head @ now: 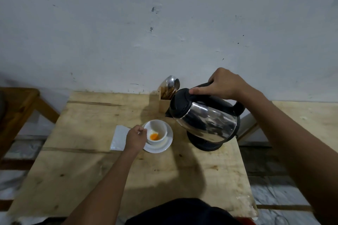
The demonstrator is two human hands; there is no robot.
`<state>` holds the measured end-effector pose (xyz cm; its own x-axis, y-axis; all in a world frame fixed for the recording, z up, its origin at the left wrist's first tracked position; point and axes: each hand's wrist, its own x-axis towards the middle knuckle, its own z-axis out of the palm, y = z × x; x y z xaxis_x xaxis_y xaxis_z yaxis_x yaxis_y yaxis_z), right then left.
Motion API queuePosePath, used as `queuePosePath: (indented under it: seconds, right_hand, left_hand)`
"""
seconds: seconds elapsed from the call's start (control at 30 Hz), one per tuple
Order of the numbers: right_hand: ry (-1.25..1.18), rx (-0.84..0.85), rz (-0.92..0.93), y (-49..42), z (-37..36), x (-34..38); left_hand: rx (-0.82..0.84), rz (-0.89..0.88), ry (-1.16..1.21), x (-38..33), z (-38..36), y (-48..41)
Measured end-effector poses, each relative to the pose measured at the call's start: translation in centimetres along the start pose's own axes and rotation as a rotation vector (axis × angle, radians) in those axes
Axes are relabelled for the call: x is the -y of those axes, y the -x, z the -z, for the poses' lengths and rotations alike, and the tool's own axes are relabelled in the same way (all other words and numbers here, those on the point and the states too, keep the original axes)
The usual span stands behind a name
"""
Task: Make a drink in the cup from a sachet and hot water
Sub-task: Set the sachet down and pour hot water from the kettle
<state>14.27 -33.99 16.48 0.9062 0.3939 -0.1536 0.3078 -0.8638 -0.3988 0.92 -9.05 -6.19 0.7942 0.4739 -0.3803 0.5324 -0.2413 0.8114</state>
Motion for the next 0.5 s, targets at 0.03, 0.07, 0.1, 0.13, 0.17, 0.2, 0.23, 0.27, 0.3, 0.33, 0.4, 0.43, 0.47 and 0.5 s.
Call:
queuePosePath:
  seconds: [0.03,0.07,0.1,0.13,0.17,0.2,0.23,0.27,0.3,0.33,0.4,0.43,0.47,0.5]
  right_hand:
    - [0.031,0.007,0.001,-0.2,-0.1,0.6]
    - [0.055,0.015,0.001,-0.3,-0.1,1.1]
    - [0.077,0.028,0.001,-0.5,-0.1,1.5]
    - [0.103,0.045,0.003,-0.6,-0.1,2.1]
    - [0.128,0.061,0.004,-0.7,-0.2,2.6]
    - [0.151,0.076,0.005,-0.8,-0.2,3.0]
    - [0.175,0.093,0.008,-0.9,-0.3,3.4]
    - [0.199,0.107,0.012,-1.1,-0.5,3.8]
    - [0.219,0.117,0.017,-1.2,-0.7,4.1]
    - [0.24,0.124,0.023,-1.3,-0.9,4.4]
    - [0.284,0.131,0.042,-1.5,-1.4,4.8]
    - [0.304,0.133,0.051,-1.6,-1.6,5.0]
    - [0.322,0.133,0.059,-1.8,-1.8,5.1]
    - [0.334,0.133,0.064,-1.9,-1.9,5.2]
  left_hand:
    - [0.001,-0.008,0.003,0.1,0.0,0.0]
    - [0.002,-0.014,0.006,0.1,0.0,-0.1]
    - [0.002,-0.02,0.01,0.2,0.0,-0.1]
    - [0.003,-0.021,0.019,0.3,0.0,-0.2]
    - [0.002,-0.022,0.026,0.4,0.0,-0.2]
    - [0.0,-0.023,0.032,0.5,-0.1,-0.2]
    - [-0.001,-0.022,0.038,0.5,-0.1,-0.2]
    - [-0.002,-0.024,0.045,0.5,-0.1,-0.2]
    - [-0.002,-0.025,0.049,0.5,-0.1,-0.1]
    - [0.0,-0.026,0.051,0.4,-0.2,-0.1]
    - [0.004,-0.024,0.046,0.3,-0.2,-0.2]
    - [0.005,-0.026,0.04,0.3,-0.1,-0.2]
    - [0.006,-0.025,0.034,0.2,-0.1,-0.2]
    - [0.006,-0.024,0.028,0.2,-0.1,-0.2]
